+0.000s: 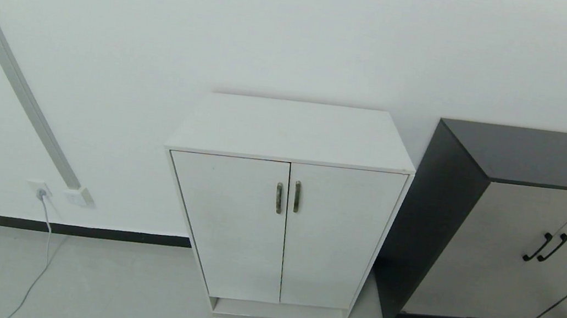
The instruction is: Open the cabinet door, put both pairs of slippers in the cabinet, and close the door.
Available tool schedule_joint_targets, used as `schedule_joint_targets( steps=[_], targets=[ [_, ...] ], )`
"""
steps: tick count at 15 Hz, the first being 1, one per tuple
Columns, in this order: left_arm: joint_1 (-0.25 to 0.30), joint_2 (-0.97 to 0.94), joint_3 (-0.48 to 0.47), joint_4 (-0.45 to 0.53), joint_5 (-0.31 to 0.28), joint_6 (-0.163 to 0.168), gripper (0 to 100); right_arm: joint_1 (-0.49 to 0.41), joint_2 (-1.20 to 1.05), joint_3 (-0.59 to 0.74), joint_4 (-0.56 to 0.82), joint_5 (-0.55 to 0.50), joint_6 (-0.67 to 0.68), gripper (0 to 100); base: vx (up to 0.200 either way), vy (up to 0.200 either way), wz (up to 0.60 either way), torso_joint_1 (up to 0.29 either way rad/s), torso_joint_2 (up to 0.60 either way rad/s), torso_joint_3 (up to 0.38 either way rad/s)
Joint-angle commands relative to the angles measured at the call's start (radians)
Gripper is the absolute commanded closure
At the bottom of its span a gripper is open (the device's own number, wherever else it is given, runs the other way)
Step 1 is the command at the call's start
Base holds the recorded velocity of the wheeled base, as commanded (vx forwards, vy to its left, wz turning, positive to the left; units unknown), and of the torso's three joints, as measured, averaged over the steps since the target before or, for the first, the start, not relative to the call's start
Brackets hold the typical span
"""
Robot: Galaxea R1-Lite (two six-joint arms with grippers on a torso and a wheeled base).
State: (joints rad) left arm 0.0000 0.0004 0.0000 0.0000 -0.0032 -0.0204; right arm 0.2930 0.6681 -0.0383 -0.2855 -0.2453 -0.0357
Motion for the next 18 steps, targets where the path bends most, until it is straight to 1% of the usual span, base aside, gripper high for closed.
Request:
schedule_joint_targets(
  steps=[1,2,3,6,8,13,16,18],
  targets=[
    [0.0,0.001,0.0,0.0,0.0,-0.001,100,0.003,-0.199,-0.014,0.132,0.113,-0.007,100,0.0,0.0,0.0,0.0,0.0,0.0],
    [0.0,0.001,0.0,0.0,0.0,0.0,100,0.003,-0.208,-0.014,0.146,0.13,-0.015,100,0.0,0.0,0.0,0.0,0.0,0.0],
    [0.0,0.001,0.0,0.0,0.0,-0.001,100,0.008,-0.219,-0.005,0.16,0.169,-0.044,100,0.0,0.0,0.0,0.0,0.0,0.0],
    [0.0,0.001,0.0,0.0,0.0,-0.001,100,0.009,-0.223,0.023,0.16,0.244,-0.079,100,0.0,0.0,0.0,0.0,0.0,0.0],
    [0.0,0.001,0.0,0.0,0.0,0.0,100,0.011,-0.225,0.038,0.164,0.261,-0.079,100,0.0,0.0,0.0,0.0,0.0,0.0],
    [0.0,0.001,0.0,0.0,0.0,0.0,100,0.012,-0.262,0.038,0.24,0.293,-0.079,100,0.0,0.0,0.0,0.0,0.0,0.0],
    [0.0,0.001,0.0,0.0,0.0,0.0,100,0.015,-0.297,0.038,0.281,0.342,-0.052,100,0.0,0.0,0.0,0.0,0.0,0.0],
    [0.0,0.001,0.0,0.0,0.0,0.0,100,0.017,-0.309,0.038,0.282,0.339,-0.019,100,0.0,0.0,0.0,0.0,0.0,0.0]
  ],
)
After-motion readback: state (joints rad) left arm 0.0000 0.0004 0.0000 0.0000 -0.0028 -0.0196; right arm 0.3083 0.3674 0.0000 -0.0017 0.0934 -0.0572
